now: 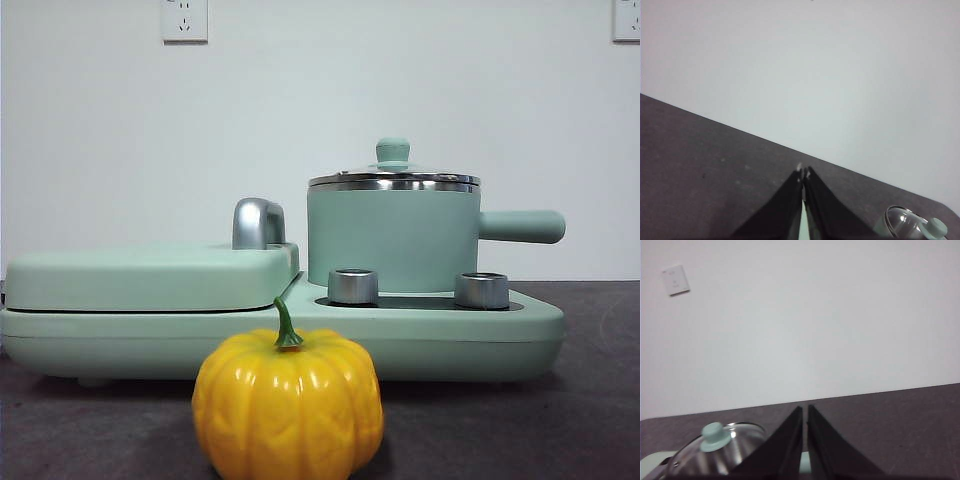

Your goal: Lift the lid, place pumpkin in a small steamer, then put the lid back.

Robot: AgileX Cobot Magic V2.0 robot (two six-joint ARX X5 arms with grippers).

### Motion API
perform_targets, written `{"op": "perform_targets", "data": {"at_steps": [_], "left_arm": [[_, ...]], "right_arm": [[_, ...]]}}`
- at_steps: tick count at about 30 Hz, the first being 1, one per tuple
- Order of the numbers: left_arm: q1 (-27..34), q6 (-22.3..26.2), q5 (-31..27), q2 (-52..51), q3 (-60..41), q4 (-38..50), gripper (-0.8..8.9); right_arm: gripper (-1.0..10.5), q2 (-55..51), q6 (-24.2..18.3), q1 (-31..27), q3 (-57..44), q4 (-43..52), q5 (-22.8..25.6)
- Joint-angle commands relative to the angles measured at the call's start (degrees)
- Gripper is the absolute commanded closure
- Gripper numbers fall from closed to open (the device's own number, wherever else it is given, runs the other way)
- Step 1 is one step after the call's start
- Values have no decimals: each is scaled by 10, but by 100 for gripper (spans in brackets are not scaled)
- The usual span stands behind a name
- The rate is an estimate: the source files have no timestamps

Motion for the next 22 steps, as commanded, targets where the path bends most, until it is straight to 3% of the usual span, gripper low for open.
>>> {"op": "perform_targets", "data": {"at_steps": [1,6,14,22], "left_arm": [[1,19,1,36,34,-18,804],[1,51,3,93,79,-50,804],[1,117,28,171,141,-98,804],[0,180,79,252,200,-153,804]], "right_arm": [[932,20,7,1,32,-27,-3],[932,70,6,1,75,-50,-12],[932,174,4,1,129,-59,-69],[932,312,-44,1,199,-85,-134]]}}
